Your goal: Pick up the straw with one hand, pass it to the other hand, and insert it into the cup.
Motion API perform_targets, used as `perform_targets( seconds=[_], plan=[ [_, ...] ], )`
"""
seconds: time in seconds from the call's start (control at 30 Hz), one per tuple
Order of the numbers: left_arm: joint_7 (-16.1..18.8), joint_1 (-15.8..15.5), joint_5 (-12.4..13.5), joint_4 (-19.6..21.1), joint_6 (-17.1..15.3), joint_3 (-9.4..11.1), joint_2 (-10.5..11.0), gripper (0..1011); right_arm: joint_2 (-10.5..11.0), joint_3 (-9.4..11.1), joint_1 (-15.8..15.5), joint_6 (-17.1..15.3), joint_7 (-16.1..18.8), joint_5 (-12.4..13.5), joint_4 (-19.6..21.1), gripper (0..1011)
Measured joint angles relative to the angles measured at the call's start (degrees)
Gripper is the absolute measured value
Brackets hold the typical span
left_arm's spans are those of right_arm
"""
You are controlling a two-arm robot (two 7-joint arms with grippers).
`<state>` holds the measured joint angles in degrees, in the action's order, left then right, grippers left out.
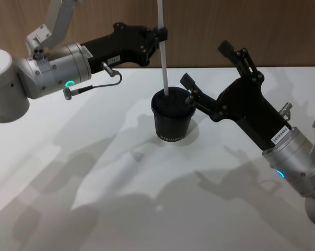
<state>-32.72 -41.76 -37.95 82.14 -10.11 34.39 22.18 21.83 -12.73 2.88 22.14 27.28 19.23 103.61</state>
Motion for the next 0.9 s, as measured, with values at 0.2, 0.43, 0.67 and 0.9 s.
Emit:
perform_targets(
  seconds=[0.2,0.43,0.67,0.9],
  plan=[
    [-0.2,-0.3,0.0,-0.6,0.1,0.2,0.1,8,0.0,0.0,0.0,0.0,0.0,0.0,0.0,1001],
    [-0.6,-0.7,0.2,-1.2,0.2,0.5,0.1,10,0.0,0.0,0.0,0.0,0.0,0.0,0.0,1001],
    [-1.1,-1.0,0.3,-1.9,0.3,0.8,0.0,8,0.0,0.0,0.0,0.0,0.0,0.0,0.0,1001],
    [-1.7,-1.4,0.4,-2.5,0.3,1.2,-0.1,8,0.0,0.0,0.0,0.0,0.0,0.0,0.0,1001]
  ],
)
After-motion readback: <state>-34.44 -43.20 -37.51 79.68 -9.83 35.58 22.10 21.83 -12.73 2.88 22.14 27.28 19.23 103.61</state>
